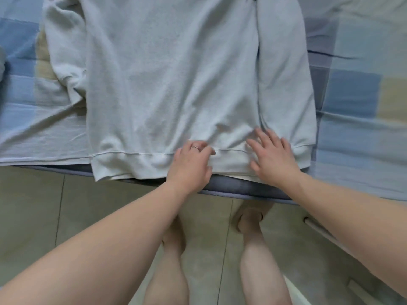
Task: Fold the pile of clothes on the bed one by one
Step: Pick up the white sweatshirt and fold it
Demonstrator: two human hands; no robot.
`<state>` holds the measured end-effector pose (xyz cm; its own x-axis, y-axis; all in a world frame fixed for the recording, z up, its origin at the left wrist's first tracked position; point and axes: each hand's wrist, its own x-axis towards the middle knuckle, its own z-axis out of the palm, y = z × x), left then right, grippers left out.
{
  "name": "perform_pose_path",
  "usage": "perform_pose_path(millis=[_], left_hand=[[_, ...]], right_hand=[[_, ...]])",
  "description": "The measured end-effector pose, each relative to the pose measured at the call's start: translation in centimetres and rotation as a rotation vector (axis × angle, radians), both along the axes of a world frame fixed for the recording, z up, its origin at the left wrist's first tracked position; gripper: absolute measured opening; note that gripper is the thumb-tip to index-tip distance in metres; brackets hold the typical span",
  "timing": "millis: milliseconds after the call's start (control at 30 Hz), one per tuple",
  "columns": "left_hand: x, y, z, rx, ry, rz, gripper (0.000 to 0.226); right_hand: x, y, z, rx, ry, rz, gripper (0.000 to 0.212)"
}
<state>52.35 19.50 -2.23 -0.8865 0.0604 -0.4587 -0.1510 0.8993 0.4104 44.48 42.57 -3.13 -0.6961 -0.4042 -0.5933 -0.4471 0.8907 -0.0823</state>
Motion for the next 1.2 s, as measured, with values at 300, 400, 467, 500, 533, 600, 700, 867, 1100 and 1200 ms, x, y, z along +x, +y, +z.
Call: perform_pose_path(millis=[300,400,467,500,533,600,700,867,1100,1200], left_hand=[[-4.7,14.3,-2.5,-0.195,-0.021,-0.206,0.04],[-5.6,15.3,-2.9,-0.223,0.014,-0.208,0.029],[-6.1,15.6,-2.9,-0.227,-0.019,-0.235,0.028],[-6.0,15.5,-2.9,-0.201,-0.047,-0.227,0.027],[-6.0,15.6,-2.8,-0.154,-0.078,-0.218,0.025],[-6.1,16.3,-2.4,-0.02,-0.137,-0.226,0.018],[-6.1,17.6,-1.5,0.008,-0.243,-0.265,0.016],[-9.5,18.7,0.3,-0.089,-0.373,-0.193,0.026],[-16.9,19.8,2.9,-0.011,-0.119,-0.025,0.047],[-21.2,20.4,4.4,0.011,0.044,0.056,0.069]], right_hand=[[-2.5,11.5,-0.9,-0.132,0.072,-0.223,0.041],[-3.8,12.5,-1.1,-0.311,0.082,-0.278,0.027],[-4.5,13.3,-0.8,-0.414,0.07,-0.337,0.025],[-4.6,13.5,-0.7,-0.457,0.069,-0.361,0.026],[-4.7,13.9,-0.4,-0.498,0.08,-0.397,0.031],[-5.3,15.0,0.3,-0.539,0.12,-0.515,0.046],[-6.3,16.6,1.8,-0.488,0.114,-0.736,0.067],[-8.9,18.9,3.1,-0.45,-0.09,-1.117,0.062],[-14.5,20.9,7.0,-0.71,0.013,-1.375,0.007],[-18.1,23.1,10.0,-0.741,0.244,-1.21,0.017]])
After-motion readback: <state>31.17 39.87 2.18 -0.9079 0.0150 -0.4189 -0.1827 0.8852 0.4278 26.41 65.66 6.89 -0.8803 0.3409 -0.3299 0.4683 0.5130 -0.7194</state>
